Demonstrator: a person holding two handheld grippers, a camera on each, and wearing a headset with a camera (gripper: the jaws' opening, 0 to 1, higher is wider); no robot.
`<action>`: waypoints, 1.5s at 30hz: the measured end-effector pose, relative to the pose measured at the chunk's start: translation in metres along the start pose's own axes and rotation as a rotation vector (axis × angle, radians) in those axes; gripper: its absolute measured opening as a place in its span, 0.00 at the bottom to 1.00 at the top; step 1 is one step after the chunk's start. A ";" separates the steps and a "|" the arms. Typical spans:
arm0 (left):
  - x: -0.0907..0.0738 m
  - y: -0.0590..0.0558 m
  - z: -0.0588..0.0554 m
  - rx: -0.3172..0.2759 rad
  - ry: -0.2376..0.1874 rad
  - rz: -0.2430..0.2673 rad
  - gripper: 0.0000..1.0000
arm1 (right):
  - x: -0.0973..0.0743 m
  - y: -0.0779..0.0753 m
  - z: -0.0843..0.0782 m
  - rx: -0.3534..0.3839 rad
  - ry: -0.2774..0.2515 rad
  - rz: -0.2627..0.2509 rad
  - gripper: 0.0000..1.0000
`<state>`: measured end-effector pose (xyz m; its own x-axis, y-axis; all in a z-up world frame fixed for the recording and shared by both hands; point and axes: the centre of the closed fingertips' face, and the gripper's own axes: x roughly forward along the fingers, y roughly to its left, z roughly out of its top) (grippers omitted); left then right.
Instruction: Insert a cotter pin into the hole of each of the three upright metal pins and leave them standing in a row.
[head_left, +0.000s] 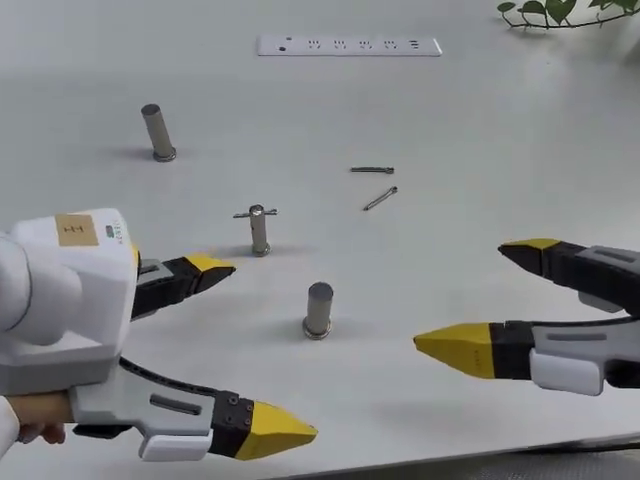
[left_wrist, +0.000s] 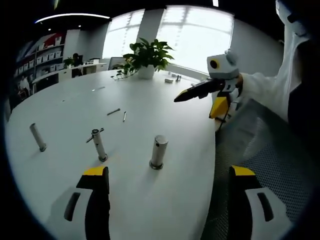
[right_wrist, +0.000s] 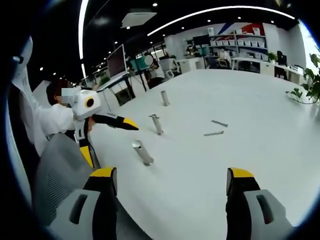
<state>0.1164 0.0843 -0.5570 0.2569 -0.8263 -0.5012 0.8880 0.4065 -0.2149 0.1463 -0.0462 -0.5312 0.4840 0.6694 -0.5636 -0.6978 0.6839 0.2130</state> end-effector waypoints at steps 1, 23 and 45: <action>-0.001 0.000 0.000 -0.003 0.000 0.003 0.99 | 0.000 0.000 0.001 -0.020 0.010 0.012 0.87; -0.021 0.001 0.018 -0.096 -0.114 0.057 0.99 | 0.042 -0.056 0.048 -0.513 0.273 0.195 0.61; -0.040 -0.002 0.018 -0.108 -0.123 0.062 0.99 | 0.119 -0.098 0.020 -0.853 0.540 0.249 0.11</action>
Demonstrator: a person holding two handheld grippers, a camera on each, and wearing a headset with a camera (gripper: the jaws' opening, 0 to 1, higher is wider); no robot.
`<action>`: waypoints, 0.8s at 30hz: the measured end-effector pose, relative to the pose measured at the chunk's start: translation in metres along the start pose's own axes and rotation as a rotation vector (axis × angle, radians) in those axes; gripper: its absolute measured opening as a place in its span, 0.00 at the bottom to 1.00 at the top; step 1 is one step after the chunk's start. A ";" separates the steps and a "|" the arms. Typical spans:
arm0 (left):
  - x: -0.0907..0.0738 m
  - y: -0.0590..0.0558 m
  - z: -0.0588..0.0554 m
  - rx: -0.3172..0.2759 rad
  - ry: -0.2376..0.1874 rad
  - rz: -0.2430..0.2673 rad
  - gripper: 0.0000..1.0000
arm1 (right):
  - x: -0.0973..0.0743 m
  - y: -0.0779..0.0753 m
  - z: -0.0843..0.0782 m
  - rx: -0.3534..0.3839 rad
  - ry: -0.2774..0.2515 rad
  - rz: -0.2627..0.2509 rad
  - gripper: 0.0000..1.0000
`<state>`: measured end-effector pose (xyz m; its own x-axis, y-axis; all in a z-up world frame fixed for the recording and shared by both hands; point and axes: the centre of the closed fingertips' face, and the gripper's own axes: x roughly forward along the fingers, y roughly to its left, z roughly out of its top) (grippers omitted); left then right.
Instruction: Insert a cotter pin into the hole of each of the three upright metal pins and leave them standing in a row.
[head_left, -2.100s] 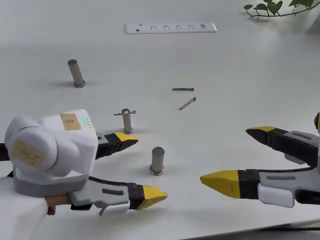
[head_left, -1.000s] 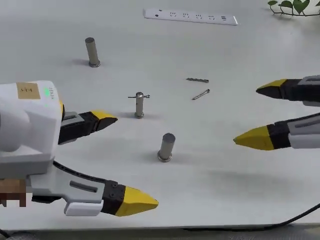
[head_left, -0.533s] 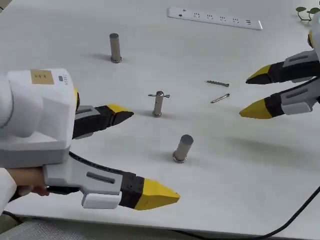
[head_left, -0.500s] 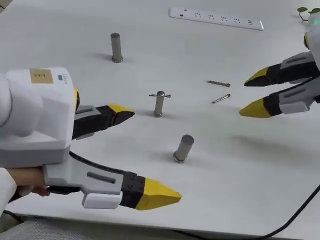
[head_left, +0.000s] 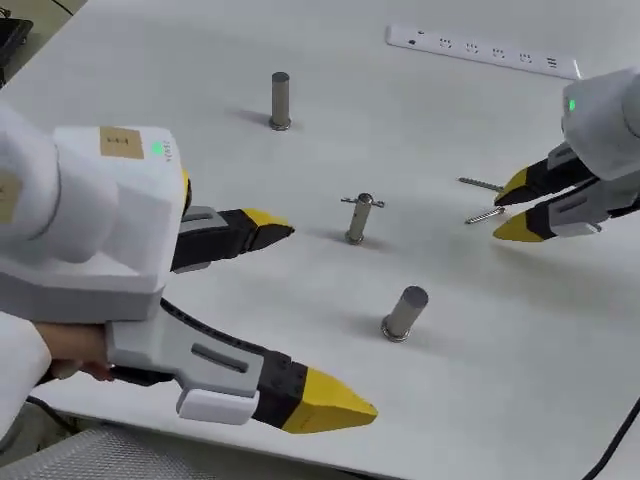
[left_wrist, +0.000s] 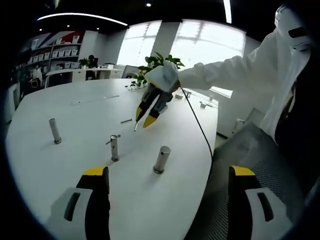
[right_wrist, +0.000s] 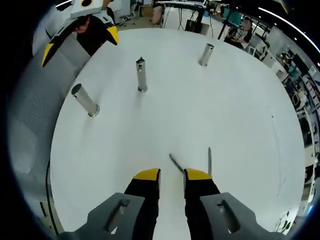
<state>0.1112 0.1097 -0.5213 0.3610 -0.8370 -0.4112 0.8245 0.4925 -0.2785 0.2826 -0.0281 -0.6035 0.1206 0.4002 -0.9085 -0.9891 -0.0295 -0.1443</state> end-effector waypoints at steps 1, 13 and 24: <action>-0.001 0.000 0.000 -0.002 0.000 0.003 0.99 | 0.001 -0.002 0.000 -0.010 0.007 -0.001 0.09; -0.005 0.004 -0.006 0.008 0.019 0.024 0.99 | 0.011 -0.012 -0.006 -0.082 0.093 0.014 0.04; -0.005 0.008 -0.002 -0.035 -0.012 0.036 0.93 | 0.009 -0.005 -0.004 -0.005 0.095 0.043 0.00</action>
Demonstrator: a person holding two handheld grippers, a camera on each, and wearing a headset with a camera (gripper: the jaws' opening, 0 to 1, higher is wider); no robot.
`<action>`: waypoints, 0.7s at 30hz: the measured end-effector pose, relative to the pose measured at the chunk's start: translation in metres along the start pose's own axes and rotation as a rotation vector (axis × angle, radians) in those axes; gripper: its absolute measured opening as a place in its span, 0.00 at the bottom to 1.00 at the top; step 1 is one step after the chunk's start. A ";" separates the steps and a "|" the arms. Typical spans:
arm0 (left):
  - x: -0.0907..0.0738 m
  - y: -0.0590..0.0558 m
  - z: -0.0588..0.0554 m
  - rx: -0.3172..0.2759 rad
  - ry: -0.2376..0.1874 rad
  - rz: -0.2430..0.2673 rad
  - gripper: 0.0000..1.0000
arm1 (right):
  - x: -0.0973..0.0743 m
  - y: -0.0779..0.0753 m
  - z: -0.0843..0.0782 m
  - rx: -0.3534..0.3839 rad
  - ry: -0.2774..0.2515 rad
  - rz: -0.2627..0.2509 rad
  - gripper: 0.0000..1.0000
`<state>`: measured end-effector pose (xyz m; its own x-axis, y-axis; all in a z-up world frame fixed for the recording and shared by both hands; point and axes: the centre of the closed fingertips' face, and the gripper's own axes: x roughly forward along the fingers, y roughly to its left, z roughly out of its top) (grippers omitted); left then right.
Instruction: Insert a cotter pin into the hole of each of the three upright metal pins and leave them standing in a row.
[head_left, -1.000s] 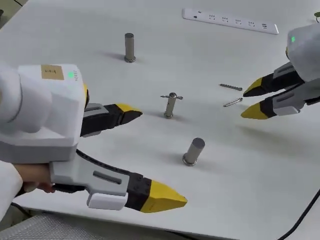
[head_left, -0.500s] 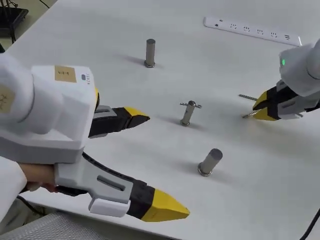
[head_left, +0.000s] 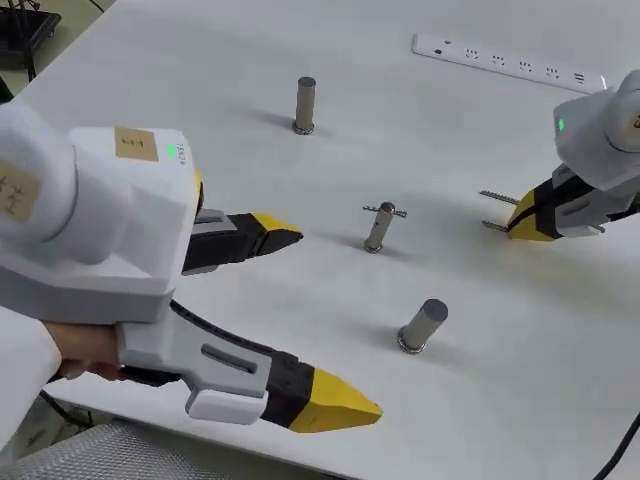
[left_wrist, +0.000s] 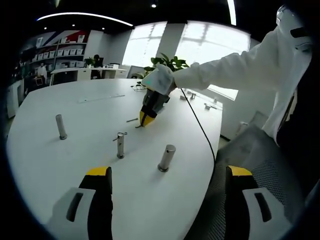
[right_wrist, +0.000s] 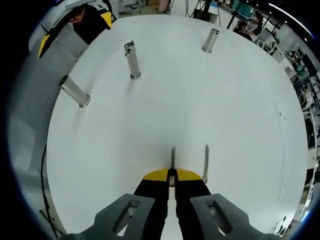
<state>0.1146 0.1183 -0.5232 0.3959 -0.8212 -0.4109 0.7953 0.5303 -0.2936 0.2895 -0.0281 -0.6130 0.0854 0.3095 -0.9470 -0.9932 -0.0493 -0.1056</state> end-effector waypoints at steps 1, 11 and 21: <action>-0.001 0.000 0.000 0.001 -0.001 0.002 0.93 | 0.000 0.000 0.000 0.004 -0.001 -0.003 0.00; -0.004 0.004 -0.004 -0.005 0.010 0.016 0.93 | 0.001 -0.005 -0.003 0.046 -0.027 -0.028 0.00; -0.001 -0.003 -0.007 -0.010 0.016 -0.001 0.92 | -0.008 -0.003 -0.016 0.174 -0.055 -0.092 0.00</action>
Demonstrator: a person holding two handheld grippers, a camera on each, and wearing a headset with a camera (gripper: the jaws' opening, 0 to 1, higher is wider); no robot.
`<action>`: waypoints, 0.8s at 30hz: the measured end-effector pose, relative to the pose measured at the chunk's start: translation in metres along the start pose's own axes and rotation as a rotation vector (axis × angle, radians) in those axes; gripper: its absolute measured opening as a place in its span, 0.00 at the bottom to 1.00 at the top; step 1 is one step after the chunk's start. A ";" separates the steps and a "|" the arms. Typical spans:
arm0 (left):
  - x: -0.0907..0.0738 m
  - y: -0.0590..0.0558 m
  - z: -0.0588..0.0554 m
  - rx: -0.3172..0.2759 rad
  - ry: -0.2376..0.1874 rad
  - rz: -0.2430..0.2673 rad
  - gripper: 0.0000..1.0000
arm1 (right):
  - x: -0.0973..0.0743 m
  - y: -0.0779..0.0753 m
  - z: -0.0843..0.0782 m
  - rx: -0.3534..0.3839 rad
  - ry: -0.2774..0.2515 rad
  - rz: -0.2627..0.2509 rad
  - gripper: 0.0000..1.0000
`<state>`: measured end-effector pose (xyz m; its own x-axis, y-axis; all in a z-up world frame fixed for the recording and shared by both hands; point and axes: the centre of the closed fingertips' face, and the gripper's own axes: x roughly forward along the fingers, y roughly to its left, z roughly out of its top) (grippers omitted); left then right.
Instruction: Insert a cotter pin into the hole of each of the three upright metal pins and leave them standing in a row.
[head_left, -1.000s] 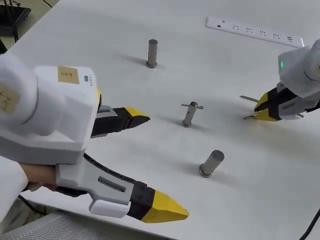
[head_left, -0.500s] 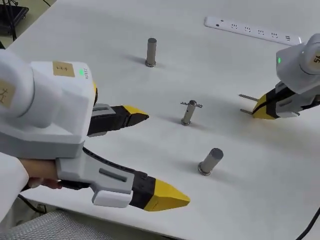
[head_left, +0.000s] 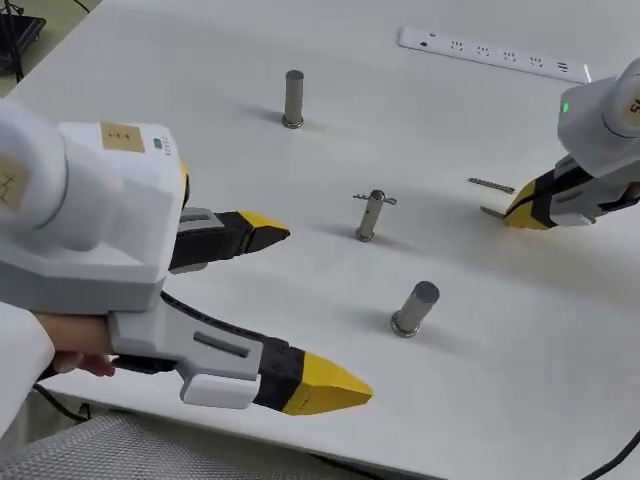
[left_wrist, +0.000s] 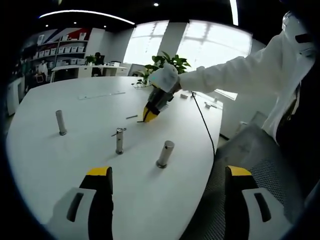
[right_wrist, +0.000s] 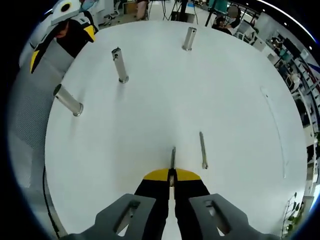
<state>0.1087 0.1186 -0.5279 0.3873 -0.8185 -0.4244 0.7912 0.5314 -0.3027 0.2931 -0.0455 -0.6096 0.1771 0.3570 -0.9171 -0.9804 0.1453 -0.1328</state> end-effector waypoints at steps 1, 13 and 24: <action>0.001 -0.002 0.000 0.002 0.005 -0.008 0.91 | -0.002 0.000 0.000 0.003 -0.005 -0.005 0.00; 0.006 -0.007 0.012 0.013 -0.001 -0.030 0.87 | -0.037 0.014 0.021 -0.023 -0.176 -0.109 0.00; 0.011 -0.004 0.034 -0.092 -0.058 -0.042 0.70 | -0.078 0.045 0.046 -0.050 -0.322 -0.225 0.00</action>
<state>0.1257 0.0998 -0.5028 0.3835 -0.8504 -0.3603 0.7615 0.5119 -0.3977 0.2392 -0.0242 -0.5268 0.3982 0.5938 -0.6992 -0.9156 0.2104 -0.3427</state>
